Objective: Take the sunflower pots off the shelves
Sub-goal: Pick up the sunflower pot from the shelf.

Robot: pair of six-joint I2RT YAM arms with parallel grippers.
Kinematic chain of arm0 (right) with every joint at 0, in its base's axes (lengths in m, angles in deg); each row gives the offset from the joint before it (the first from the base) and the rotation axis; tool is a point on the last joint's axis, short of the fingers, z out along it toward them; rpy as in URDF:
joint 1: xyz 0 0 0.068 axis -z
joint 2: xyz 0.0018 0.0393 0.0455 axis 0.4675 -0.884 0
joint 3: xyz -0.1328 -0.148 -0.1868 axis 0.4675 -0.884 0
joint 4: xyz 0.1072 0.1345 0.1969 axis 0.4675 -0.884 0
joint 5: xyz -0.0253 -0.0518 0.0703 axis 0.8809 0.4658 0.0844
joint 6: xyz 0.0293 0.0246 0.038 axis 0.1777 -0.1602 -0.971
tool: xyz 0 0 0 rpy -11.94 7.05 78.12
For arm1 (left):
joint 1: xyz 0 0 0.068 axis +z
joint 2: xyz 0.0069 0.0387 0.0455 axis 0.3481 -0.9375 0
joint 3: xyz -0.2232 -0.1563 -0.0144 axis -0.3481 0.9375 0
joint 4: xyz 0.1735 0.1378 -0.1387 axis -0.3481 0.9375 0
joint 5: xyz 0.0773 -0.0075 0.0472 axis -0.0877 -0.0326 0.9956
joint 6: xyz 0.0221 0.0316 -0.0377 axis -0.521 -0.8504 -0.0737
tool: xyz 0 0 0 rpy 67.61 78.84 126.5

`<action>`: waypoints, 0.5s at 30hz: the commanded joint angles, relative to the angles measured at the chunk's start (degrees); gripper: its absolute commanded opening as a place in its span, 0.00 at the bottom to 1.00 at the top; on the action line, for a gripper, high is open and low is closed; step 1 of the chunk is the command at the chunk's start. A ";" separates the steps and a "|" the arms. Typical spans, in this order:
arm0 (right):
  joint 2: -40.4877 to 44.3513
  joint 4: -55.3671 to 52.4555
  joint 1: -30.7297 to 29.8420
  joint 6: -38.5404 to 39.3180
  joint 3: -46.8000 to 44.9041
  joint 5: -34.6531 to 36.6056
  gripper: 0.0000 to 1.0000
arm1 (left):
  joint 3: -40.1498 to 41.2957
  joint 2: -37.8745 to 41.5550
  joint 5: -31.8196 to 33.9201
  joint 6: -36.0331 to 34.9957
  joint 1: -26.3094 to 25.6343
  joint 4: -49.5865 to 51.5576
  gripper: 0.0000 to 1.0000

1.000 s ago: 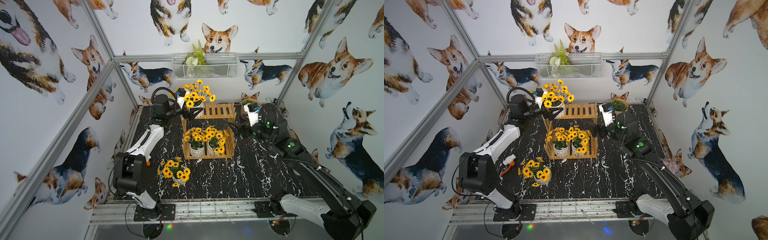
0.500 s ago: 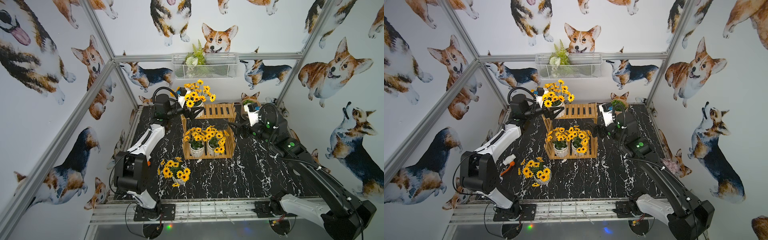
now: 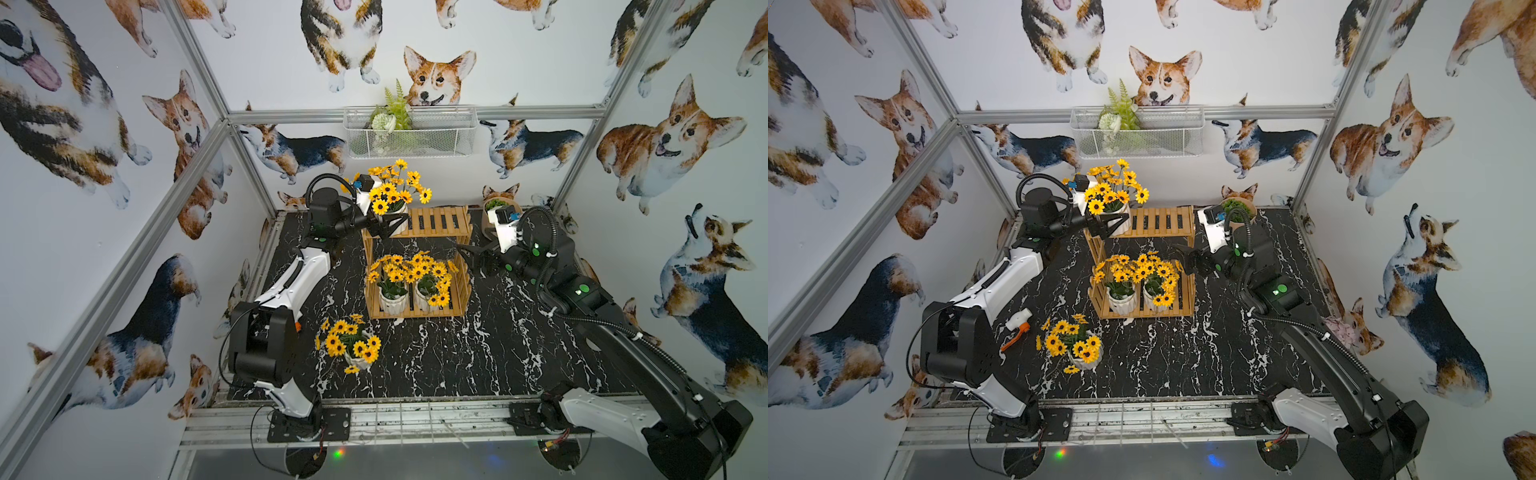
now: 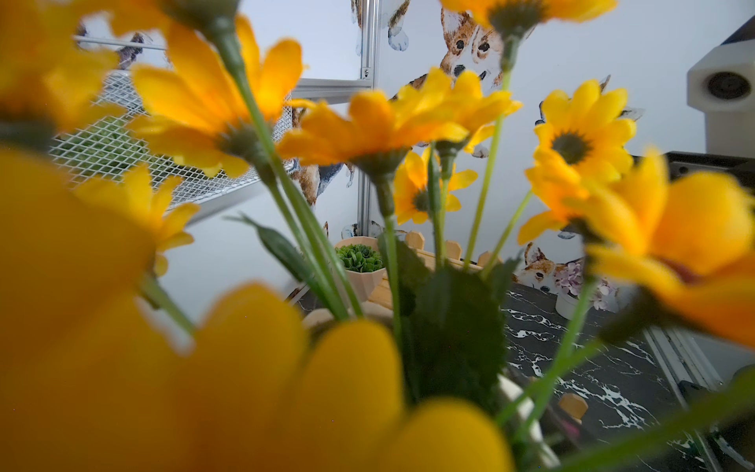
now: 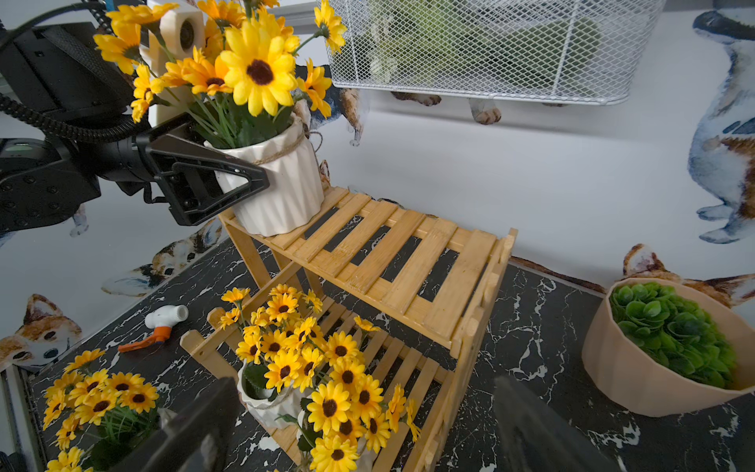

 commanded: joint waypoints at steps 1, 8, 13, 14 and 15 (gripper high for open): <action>0.58 0.15 -0.06 0.79 0.17 0.27 1.00 | -0.61 0.08 -0.44 -1.74 -0.17 1.15 0.99; 0.83 -0.20 -0.06 0.78 0.03 0.37 1.00 | -0.82 0.29 0.13 -3.39 -0.17 4.23 0.93; 0.99 -0.21 -0.06 0.80 0.01 0.30 1.00 | -0.36 0.33 1.03 -3.04 -0.17 3.76 0.88; 1.04 -0.23 -0.06 0.84 0.00 0.28 1.00 | -0.42 0.34 1.14 -2.72 -0.17 3.82 0.86; 1.10 -0.26 -0.06 0.81 -0.02 0.37 1.00 | -0.39 0.28 1.27 -2.51 -0.17 3.79 0.85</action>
